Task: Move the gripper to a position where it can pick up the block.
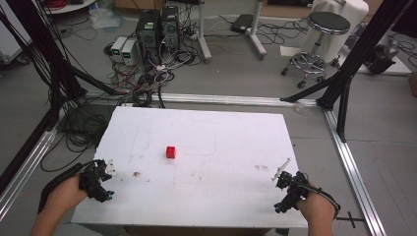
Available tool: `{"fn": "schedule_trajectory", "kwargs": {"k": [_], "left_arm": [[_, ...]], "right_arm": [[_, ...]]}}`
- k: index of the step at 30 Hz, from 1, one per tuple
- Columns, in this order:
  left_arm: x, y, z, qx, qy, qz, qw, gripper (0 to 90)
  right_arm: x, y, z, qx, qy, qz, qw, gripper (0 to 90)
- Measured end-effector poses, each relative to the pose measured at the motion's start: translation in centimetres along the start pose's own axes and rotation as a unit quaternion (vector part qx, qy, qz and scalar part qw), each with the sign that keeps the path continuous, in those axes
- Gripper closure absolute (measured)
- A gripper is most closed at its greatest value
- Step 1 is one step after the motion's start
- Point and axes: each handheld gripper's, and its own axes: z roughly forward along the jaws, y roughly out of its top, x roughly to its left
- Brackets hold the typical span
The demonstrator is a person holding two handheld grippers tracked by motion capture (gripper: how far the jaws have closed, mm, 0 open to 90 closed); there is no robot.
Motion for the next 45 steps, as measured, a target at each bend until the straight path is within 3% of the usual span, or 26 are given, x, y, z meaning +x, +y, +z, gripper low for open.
{"fn": "schedule_trajectory", "kwargs": {"k": [8, 9, 20, 23, 26, 27, 35, 37, 42, 45], "left_arm": [[1.8, 1.5, -0.9, 0.005, -0.005, 0.034, 0.9994, 22.1], [2.2, 1.9, -1.1, 0.007, -0.008, 0.046, 0.9989, 22.1], [3.5, 4.7, -1.3, 0.013, -0.021, 0.086, 0.9960, 22.1], [4.0, 6.0, -1.1, 0.014, -0.022, 0.106, 0.9940, 22.1], [4.1, 6.6, -1.0, 0.014, -0.026, 0.112, 0.9932, 22.1], [4.5, 7.4, -0.9, 0.017, -0.029, 0.124, 0.9917, 22.1], [5.1, 9.7, -0.4, 0.021, -0.043, 0.145, 0.9883, 22.1], [5.4, 10.7, -0.3, 0.027, -0.045, 0.160, 0.9857, 22.1], [5.5, 12.2, -0.3, 0.028, -0.044, 0.171, 0.9838, 22.1], [5.7, 13.6, -0.3, 0.030, -0.045, 0.187, 0.9808, 22.1]], "right_arm": [[0.1, 0.0, 0.2, 0.000, 0.003, -0.001, 1.0000, 1.0], [0.0, 0.0, 0.1, -0.002, 0.003, -0.002, 1.0000, 0.9], [0.1, 0.1, 0.3, 0.001, 0.005, -0.002, 1.0000, 0.9], [0.2, 0.2, 0.4, 0.001, 0.006, -0.003, 1.0000, 0.9], [0.2, 0.2, 0.4, 0.000, 0.006, -0.007, 1.0000, 0.9], [0.3, 0.3, 0.3, 0.000, 0.007, -0.007, 1.0000, 0.9], [0.3, 0.2, 0.2, -0.003, 0.005, -0.005, 1.0000, 0.9], [0.2, 0.2, 0.2, -0.004, 0.004, -0.006, 1.0000, 0.9], [0.2, 0.2, 0.2, -0.004, 0.004, -0.005, 1.0000, 0.9], [0.2, 0.1, 0.2, -0.006, 0.005, -0.004, 1.0000, 0.9]]}}
